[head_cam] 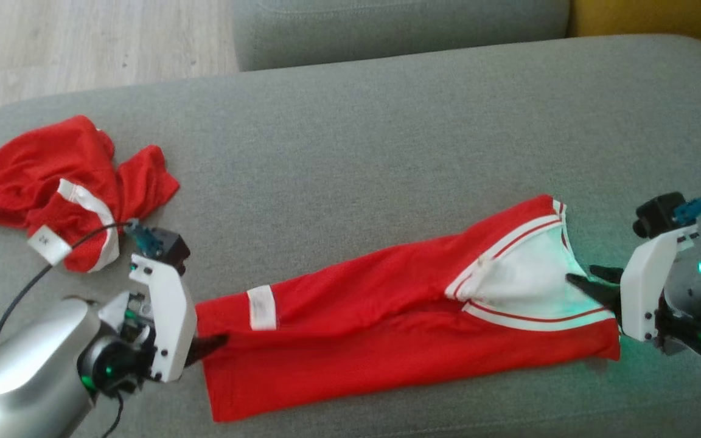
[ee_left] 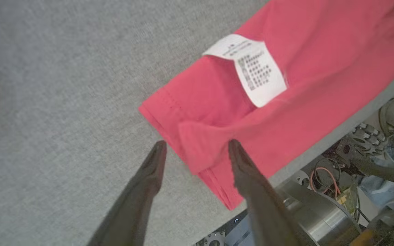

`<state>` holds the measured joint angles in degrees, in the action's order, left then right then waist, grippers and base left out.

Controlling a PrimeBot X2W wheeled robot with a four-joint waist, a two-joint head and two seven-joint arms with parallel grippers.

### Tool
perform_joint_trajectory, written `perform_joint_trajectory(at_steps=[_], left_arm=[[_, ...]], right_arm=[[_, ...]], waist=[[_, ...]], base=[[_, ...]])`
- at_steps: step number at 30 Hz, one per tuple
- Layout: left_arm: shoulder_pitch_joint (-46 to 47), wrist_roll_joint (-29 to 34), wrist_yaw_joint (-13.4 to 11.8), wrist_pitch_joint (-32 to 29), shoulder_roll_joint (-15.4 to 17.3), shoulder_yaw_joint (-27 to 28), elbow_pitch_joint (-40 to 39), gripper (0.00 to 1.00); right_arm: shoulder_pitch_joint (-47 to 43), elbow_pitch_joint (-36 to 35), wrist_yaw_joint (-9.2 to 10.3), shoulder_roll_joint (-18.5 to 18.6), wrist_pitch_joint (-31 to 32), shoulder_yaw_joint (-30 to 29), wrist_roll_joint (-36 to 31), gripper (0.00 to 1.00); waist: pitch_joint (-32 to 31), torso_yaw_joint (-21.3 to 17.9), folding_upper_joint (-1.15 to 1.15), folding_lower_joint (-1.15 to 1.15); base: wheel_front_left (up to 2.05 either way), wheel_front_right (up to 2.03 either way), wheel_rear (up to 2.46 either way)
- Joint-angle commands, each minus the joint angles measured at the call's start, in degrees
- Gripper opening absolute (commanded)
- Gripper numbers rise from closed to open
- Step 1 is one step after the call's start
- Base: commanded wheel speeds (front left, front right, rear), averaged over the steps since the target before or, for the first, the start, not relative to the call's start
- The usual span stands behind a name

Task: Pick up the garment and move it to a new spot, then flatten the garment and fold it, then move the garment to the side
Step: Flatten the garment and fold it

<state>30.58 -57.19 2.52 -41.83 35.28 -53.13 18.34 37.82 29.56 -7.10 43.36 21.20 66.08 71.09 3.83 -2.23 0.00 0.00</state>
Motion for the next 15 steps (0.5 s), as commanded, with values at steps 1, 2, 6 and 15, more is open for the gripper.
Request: perform_joint_trajectory(at_steps=[1, 2, 6, 15], left_arm=[[2.3, -0.4, 0.1, 0.0, 2.2, 2.7, -1.2, 1.00], [2.2, -0.6, 0.2, 0.3, 2.4, 2.9, -1.4, 1.00], [2.6, 0.1, -0.6, 3.4, 3.9, 4.7, -2.7, 1.00], [1.2, 5.4, -7.8, 20.3, 5.1, 11.4, -12.3, 1.00]], right_arm=[[-0.9, -0.5, -0.39, 0.9, 0.1, -1.2, 0.2, 1.00], [-1.1, -0.5, -0.39, 0.9, 0.1, -1.6, 0.4, 1.00], [-1.4, -1.5, -0.39, 1.5, -1.9, -4.2, 1.1, 1.00], [-3.9, -3.3, -0.39, 1.9, -21.4, -17.1, 1.3, 1.00]], waist=[[-0.6, 0.1, 0.00, 0.00], [-0.8, 0.2, 0.00, 0.00], [-1.9, 0.3, 0.00, 0.00], [-2.8, 0.9, 0.00, 0.00]], base=[[0.00, 0.00, 0.00], [0.00, 0.00, 0.00], [0.00, 0.00, 0.00], [0.00, 0.00, 0.00]])
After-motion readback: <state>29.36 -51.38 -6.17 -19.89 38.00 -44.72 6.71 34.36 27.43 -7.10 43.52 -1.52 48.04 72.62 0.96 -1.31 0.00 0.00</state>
